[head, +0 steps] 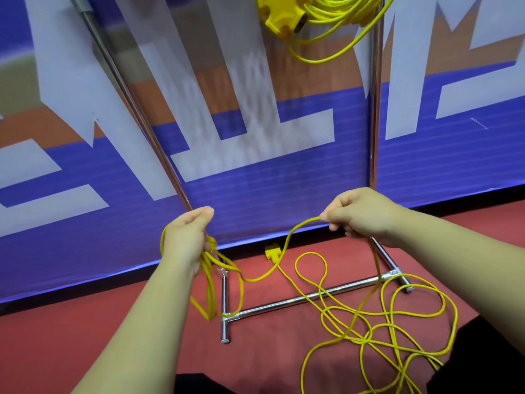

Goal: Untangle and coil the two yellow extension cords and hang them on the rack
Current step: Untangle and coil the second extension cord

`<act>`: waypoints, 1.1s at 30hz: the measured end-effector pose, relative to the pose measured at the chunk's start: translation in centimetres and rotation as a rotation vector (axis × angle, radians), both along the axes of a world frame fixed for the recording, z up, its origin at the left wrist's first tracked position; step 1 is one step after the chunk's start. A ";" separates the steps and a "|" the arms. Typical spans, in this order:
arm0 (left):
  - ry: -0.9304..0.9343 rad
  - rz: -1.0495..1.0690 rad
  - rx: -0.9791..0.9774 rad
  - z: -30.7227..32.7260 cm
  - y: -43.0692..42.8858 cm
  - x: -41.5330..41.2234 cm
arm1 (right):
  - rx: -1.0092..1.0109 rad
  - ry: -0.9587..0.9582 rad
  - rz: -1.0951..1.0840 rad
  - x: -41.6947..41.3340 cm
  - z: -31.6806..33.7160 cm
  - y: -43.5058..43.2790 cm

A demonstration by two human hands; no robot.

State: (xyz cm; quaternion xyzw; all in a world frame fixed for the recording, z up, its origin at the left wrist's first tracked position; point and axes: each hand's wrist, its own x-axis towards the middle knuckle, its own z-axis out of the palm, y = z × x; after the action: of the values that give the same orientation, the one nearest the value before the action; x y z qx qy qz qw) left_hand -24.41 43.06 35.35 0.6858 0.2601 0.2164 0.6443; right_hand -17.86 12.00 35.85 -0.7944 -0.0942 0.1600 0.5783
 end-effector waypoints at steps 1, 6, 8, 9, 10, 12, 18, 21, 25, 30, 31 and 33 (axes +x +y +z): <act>0.001 -0.050 0.021 0.2 -0.5 -0.2 | -0.009 0.004 0.035 -0.3 0.1 0.3; 0.032 -0.360 0.200 0.6 -4.4 -1.3 | 0.041 0.000 0.143 -1.5 0.8 1.6; 0.037 -0.485 0.277 0.6 -6.1 -1.5 | 0.079 0.000 0.163 -1.8 1.1 2.0; 0.041 -0.546 0.319 0.4 -6.9 -1.5 | 0.101 0.001 0.171 -2.0 1.3 2.1; 0.048 -0.597 0.379 0.1 -7.5 -1.5 | 0.121 0.001 0.181 -2.2 1.4 2.2; 0.066 -0.647 0.520 -0.2 -8.4 -1.4 | 0.144 -0.003 0.200 -2.4 1.4 2.2; -0.012 -0.348 0.579 0.5 -5.4 0.9 | 0.192 0.075 0.198 -1.5 0.4 0.9; -0.012 -0.128 0.512 0.7 -2.8 1.1 | 0.114 0.076 0.269 -0.9 0.0 -0.4; -0.013 0.049 0.452 1.2 -0.4 1.2 | -0.045 -0.017 0.320 -0.5 -0.7 -1.4; -0.003 0.007 0.289 0.8 0.6 1.1 | 0.027 -0.089 0.096 0.1 -0.8 -1.4; -0.010 0.012 0.246 0.7 0.8 1.0 | 0.053 -0.081 0.055 0.1 -0.6 -1.4; -0.032 0.044 0.147 0.4 1.6 1.0 | 0.061 -0.039 0.019 0.2 -0.1 -1.5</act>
State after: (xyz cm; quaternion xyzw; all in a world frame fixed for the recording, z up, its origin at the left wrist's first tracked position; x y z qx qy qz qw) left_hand -23.42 44.64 35.78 0.7219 0.2483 0.2598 0.5914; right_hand -17.68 10.54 35.71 -0.7783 -0.1180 0.1472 0.5989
